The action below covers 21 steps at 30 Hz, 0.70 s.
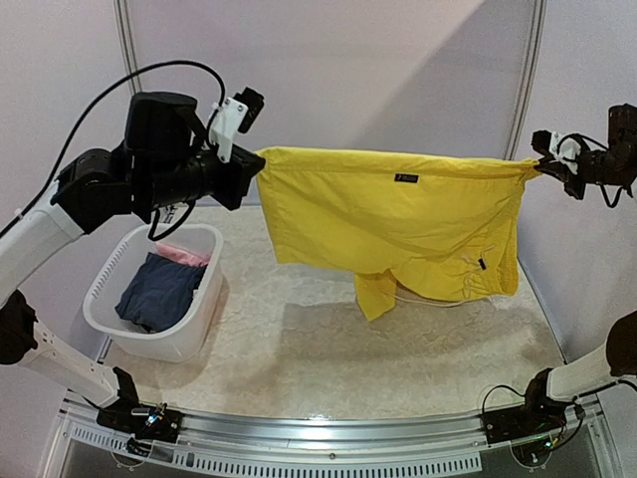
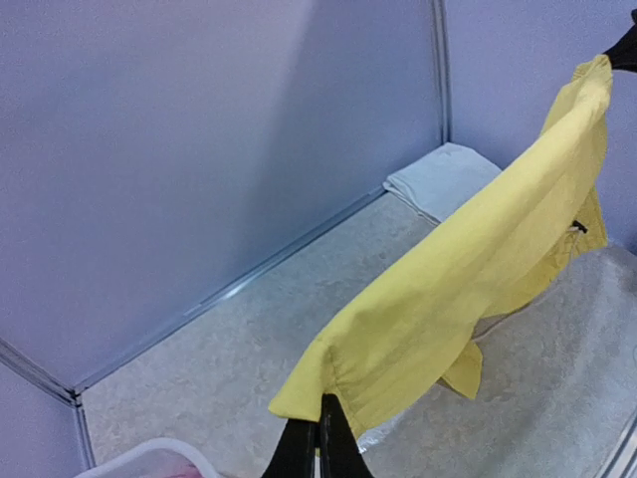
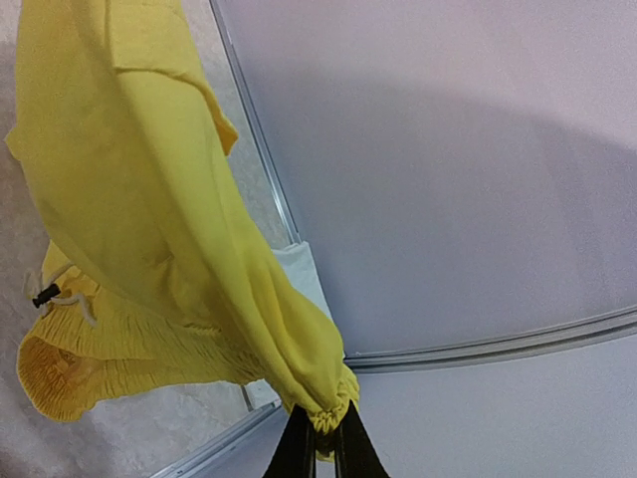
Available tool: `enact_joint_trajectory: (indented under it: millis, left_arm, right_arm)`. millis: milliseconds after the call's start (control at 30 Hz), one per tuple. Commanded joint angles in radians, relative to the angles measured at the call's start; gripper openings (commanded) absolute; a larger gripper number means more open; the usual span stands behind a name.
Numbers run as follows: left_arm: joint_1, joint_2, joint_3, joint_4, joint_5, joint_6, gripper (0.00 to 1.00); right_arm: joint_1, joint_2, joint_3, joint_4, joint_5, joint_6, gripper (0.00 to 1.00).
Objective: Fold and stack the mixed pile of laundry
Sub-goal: Pick up the crumpled shorts from the center of the board, then flatten out the crumpled shorts at the center of the board.
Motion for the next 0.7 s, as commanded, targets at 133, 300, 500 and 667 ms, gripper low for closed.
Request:
enact_joint_trajectory:
  millis: [133,300,500,667]
  left_arm:
    - [0.004,-0.029,0.141,-0.01,-0.228,0.148,0.0]
    - [-0.011,-0.095,0.179,0.023,-0.267,0.212,0.0]
    - [-0.135,-0.12,0.303,0.011,-0.407,0.382,0.0]
    - [-0.272,-0.103,0.404,0.072,-0.534,0.571,0.0]
  right_arm:
    - [0.131,0.085,0.29,-0.389,-0.008,0.052,0.01]
    - [0.294,0.027,0.287,-0.461,0.024,0.108,0.0]
    - [0.486,0.026,0.452,-0.56,0.005,0.24,0.0]
    - [0.555,0.057,0.608,-0.63,-0.05,0.313,0.0]
